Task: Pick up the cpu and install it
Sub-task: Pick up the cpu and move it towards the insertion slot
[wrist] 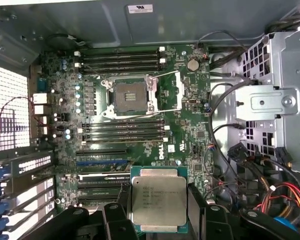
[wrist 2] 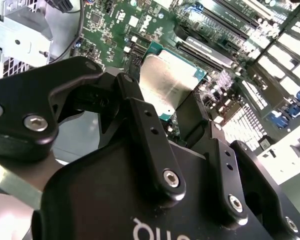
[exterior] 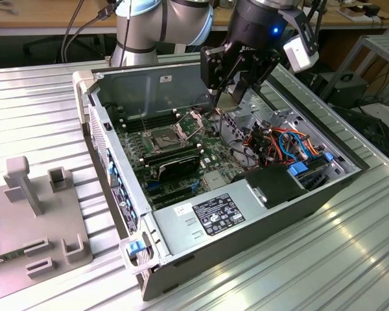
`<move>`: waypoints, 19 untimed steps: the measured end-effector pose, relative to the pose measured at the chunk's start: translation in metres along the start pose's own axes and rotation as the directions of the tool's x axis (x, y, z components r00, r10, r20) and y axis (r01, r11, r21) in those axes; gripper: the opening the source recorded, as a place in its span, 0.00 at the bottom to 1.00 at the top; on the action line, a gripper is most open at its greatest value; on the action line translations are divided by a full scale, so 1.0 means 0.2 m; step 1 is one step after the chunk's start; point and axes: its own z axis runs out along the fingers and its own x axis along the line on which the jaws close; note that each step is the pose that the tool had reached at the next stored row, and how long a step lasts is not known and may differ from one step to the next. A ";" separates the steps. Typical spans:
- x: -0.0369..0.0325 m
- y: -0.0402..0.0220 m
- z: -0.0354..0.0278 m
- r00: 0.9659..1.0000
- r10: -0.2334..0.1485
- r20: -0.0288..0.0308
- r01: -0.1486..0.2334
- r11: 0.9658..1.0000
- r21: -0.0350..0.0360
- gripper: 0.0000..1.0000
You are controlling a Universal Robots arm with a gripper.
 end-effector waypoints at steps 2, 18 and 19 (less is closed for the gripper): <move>-0.001 -0.001 0.024 1.000 0.000 0.000 0.000 1.000 0.000 0.54; 0.025 -0.007 0.141 1.000 0.000 0.000 0.000 1.000 0.000 0.54; 0.029 -0.007 0.144 1.000 0.000 0.000 0.000 1.000 0.000 0.54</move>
